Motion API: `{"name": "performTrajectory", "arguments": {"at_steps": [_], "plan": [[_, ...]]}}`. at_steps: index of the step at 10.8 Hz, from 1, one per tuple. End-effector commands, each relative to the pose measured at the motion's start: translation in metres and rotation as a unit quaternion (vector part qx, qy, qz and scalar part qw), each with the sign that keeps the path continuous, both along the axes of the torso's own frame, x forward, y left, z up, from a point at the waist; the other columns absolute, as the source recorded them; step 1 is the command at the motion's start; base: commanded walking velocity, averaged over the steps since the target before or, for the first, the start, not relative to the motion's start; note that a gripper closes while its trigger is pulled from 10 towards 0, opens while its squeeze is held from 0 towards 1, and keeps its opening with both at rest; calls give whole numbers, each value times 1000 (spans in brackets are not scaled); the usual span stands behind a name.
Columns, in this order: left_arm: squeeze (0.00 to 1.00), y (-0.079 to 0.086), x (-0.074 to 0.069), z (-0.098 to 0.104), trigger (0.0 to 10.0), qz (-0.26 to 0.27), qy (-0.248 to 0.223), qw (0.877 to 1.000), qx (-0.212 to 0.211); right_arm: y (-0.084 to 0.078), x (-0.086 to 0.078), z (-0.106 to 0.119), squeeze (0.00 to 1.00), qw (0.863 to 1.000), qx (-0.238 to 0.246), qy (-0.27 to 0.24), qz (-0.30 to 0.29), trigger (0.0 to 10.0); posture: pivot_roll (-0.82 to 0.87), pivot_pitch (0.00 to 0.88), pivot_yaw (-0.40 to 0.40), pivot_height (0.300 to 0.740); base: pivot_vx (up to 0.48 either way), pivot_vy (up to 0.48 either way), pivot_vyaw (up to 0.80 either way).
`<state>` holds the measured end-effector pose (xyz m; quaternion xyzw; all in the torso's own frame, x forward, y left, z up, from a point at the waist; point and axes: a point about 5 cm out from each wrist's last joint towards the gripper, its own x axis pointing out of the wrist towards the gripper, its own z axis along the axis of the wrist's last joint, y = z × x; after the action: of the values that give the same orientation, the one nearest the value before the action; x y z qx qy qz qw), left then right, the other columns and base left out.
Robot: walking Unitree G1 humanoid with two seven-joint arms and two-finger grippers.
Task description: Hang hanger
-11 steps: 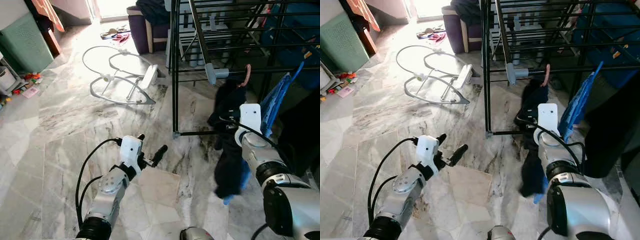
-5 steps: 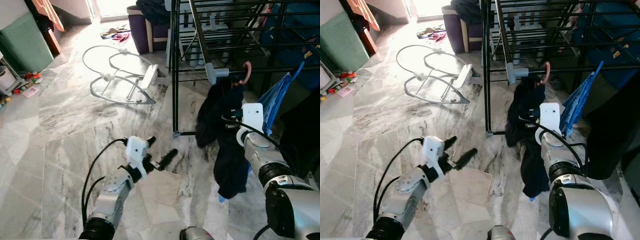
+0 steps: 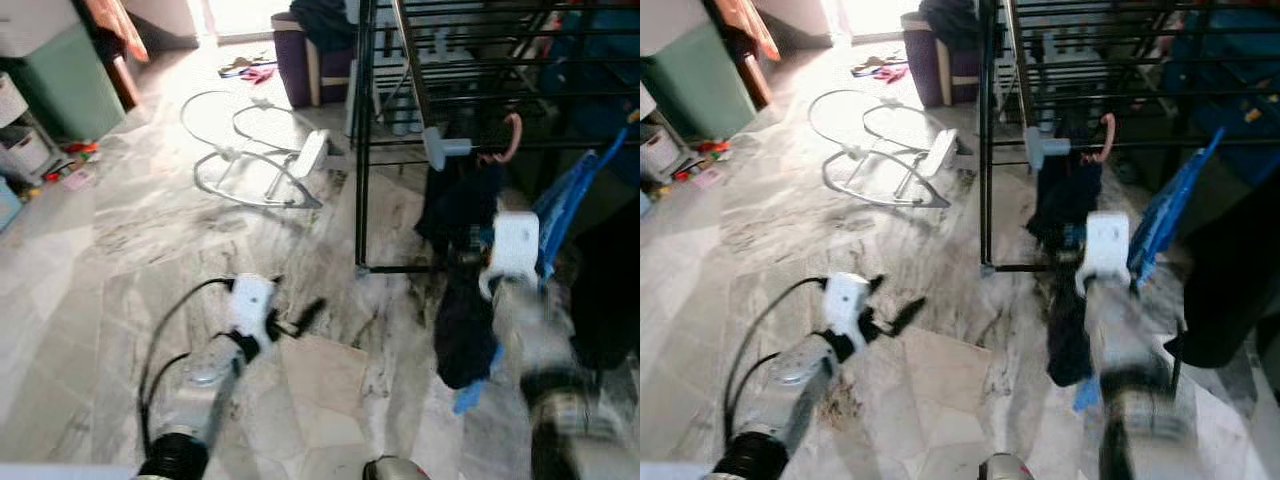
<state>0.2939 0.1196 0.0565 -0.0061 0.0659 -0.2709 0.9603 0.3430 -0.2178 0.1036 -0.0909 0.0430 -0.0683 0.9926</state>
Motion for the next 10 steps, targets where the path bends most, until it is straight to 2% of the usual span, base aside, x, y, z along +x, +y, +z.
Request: {"name": "performTrajectory", "arguments": {"at_steps": [1, 2, 4, 6, 7, 8, 10], "plan": [[0, 8, 1, -5, 10000, 33, 6, 999, 29, 15, -2, 17, 0, 998, -25, -59, 27, 0, -230, 47, 31, 740, 0, 0, 0], [0, 14, -1, -8, 10000, 60, 7, 998, 28, 19, -20, -3, 0, 998, -18, -45, 27, 0, -220, 37, 34, 740, 0, 0, 0], [0, 19, -7, -16, 10000, 94, 12, 994, 47, 30, -42, -20, 0, 999, -8, -34, 31, 0, -221, 17, 35, 740, 0, 0, 0], [0, 21, -7, -19, 10000, 112, 5, 992, 66, 37, -51, -29, 0, 999, 22, -22, 29, 0, -215, 0, 28, 740, 0, 0, 0], [0, 21, -4, -18, 10000, 116, 2, 991, 72, 39, -51, -32, 0, 999, 32, -14, 35, 6627, -206, 0, 24, 740, 0, 0, 0], [0, 20, -2, -15, 10000, 108, -6, 991, 76, 41, -50, -33, 0, 998, 36, -11, 43, 10000, -206, 0, 25, 740, 0, 0, 0], [0, 17, 2, -14, 10000, 99, -10, 992, 74, 45, -46, -33, 0, 998, 35, -7, 52, 10000, -212, 0, 26, 740, 0, 0, 0]]}}
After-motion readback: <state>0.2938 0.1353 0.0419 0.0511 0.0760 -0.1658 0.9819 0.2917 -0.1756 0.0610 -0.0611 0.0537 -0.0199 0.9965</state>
